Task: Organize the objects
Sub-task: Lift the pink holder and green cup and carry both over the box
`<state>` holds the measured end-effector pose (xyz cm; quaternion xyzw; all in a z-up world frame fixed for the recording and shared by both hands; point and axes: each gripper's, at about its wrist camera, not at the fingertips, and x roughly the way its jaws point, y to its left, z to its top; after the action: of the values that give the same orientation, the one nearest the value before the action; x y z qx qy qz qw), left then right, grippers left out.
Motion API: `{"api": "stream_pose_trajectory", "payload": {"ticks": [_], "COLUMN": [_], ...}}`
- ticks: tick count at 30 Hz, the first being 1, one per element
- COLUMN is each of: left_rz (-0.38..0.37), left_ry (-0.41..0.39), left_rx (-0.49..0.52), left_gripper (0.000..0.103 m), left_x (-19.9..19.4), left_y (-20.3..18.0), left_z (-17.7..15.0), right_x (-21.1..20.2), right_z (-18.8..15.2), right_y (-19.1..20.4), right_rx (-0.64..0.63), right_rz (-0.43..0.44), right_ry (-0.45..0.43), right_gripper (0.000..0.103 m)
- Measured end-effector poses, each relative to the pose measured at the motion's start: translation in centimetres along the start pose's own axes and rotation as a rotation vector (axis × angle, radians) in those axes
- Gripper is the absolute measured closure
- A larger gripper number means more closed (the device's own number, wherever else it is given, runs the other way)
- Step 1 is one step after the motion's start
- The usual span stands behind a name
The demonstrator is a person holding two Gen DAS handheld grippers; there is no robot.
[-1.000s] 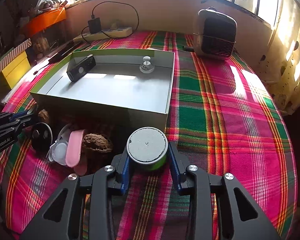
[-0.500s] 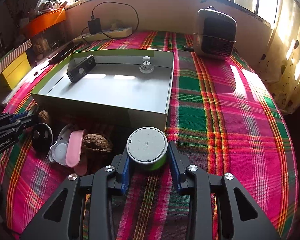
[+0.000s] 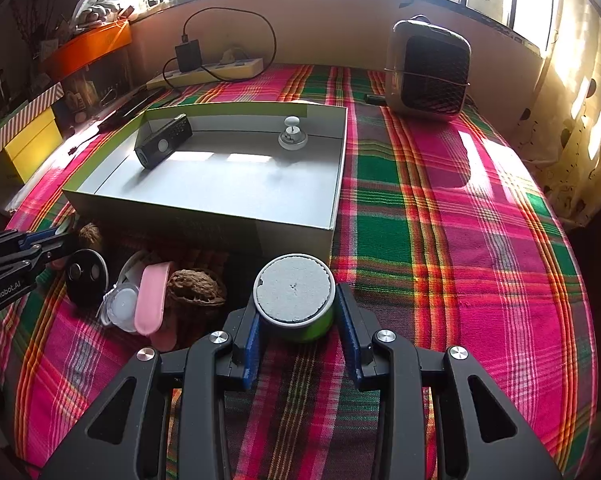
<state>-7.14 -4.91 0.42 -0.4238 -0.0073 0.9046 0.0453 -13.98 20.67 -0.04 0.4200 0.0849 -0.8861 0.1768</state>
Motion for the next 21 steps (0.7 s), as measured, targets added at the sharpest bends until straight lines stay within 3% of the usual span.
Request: {"api": "stream_pose_trajectory", "payload": {"ticks": [21], "left_rz": [-0.051], "left_ry": [-0.043], "left_rx": [0.023], "left_gripper": [0.087], "left_x": [-2.2], "left_y": [-1.3], "left_z": [2.2], "right_x": [-2.3], "right_z": [1.4], "right_y": [0.2], "right_rx": [0.006], "right_rz": [0.036], "right_ry": [-0.056], "right_gripper": [0.068]}}
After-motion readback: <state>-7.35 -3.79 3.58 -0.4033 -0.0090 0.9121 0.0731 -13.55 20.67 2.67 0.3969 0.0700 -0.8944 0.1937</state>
